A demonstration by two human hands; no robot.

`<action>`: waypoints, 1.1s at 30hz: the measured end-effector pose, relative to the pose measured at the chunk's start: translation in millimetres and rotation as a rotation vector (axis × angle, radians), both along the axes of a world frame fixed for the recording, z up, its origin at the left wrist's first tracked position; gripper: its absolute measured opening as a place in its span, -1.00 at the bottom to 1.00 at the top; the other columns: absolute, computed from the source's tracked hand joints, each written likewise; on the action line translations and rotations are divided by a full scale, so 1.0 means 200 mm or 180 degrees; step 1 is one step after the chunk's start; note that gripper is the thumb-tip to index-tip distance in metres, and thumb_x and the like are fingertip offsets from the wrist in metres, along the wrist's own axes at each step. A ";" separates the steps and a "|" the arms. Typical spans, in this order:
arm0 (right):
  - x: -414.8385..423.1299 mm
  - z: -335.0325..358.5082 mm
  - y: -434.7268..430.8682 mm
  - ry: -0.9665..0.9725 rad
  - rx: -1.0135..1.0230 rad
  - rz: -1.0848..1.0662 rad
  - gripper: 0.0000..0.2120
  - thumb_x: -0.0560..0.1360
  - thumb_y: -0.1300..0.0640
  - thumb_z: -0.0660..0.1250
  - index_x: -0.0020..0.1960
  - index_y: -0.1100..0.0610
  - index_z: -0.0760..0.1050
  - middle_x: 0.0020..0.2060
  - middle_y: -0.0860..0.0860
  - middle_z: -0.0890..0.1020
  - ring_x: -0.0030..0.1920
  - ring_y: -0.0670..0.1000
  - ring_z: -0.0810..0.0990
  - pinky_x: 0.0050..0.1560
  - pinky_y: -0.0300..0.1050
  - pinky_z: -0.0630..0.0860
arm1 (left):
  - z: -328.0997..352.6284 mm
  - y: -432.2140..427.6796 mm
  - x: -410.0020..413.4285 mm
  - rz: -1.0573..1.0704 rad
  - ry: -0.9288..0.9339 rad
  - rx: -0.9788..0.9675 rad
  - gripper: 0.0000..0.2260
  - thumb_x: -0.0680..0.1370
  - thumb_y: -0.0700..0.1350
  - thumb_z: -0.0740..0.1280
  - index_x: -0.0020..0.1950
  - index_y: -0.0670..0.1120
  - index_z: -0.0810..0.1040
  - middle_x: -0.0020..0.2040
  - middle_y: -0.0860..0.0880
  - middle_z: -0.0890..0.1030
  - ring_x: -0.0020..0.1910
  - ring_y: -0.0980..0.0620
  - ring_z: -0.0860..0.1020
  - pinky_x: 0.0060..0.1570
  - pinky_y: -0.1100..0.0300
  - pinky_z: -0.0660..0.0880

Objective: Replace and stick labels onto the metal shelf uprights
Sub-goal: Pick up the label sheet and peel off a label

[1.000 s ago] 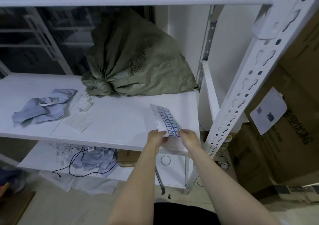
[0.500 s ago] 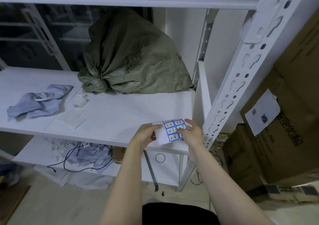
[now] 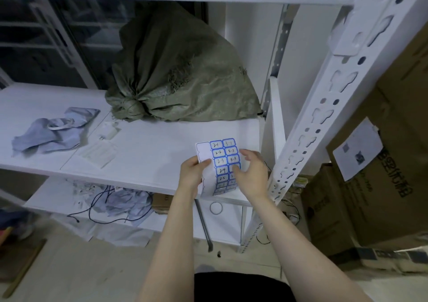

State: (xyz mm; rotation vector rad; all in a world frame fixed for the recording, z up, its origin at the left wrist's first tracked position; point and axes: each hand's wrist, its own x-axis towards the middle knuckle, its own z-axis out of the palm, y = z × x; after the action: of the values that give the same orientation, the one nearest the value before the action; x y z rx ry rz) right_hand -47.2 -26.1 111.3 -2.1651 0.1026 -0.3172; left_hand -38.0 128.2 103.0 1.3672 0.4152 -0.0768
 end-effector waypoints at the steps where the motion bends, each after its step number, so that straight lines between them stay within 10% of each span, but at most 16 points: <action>1: 0.00 0.02 0.01 -0.0209 0.0063 0.0094 -0.65 0.41 0.25 0.41 0.19 0.14 0.54 0.11 0.02 0.57 0.08 0.00 0.56 0.13 -0.12 0.50 | 0.01 -0.01 0.00 -0.0132 -0.0027 0.0070 -0.82 0.54 -0.28 0.33 0.09 -0.16 0.65 0.03 -0.14 0.70 -0.07 -0.09 0.66 -0.12 0.12 0.58; 14: 0.00 0.03 0.00 -0.0204 0.0604 0.0016 -0.83 0.42 0.15 0.45 0.01 0.12 0.64 -0.08 -0.05 0.65 -0.16 -0.20 0.58 -0.11 -0.40 0.47 | 0.11 -0.13 -0.05 -0.1110 -0.0208 0.0223 -0.77 0.50 -0.29 0.29 0.08 -0.13 0.67 0.01 -0.15 0.71 -0.02 -0.04 0.66 -0.01 0.13 0.55; 26: -0.03 0.03 -0.03 -0.0006 0.0772 0.0160 -0.89 0.43 0.14 0.45 -0.06 0.11 0.68 -0.18 -0.08 0.70 -0.16 -0.13 0.65 -0.03 -0.18 0.58 | 0.09 -0.17 -0.12 -0.0833 0.0046 -0.0084 -0.76 0.46 -0.12 0.36 0.06 -0.19 0.65 0.04 -0.31 0.65 0.06 -0.33 0.62 0.15 -0.22 0.51; 33: 0.04 -0.04 -0.01 0.0075 0.0767 0.0131 -0.86 0.51 0.17 0.34 -0.02 0.12 0.67 -0.16 -0.09 0.69 -0.22 -0.30 0.57 -0.16 -0.53 0.42 | 0.03 -0.17 -0.07 -0.0563 -0.0036 0.0213 -0.84 0.52 -0.19 0.32 0.01 -0.17 0.67 -0.08 -0.16 0.71 -0.14 -0.06 0.67 -0.18 0.20 0.58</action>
State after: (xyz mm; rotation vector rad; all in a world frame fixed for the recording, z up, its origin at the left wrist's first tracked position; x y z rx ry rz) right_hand -39.7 -28.5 103.5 -1.9298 0.1042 -0.2427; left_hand -52.5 94.6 109.4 1.4676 0.2887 -0.2023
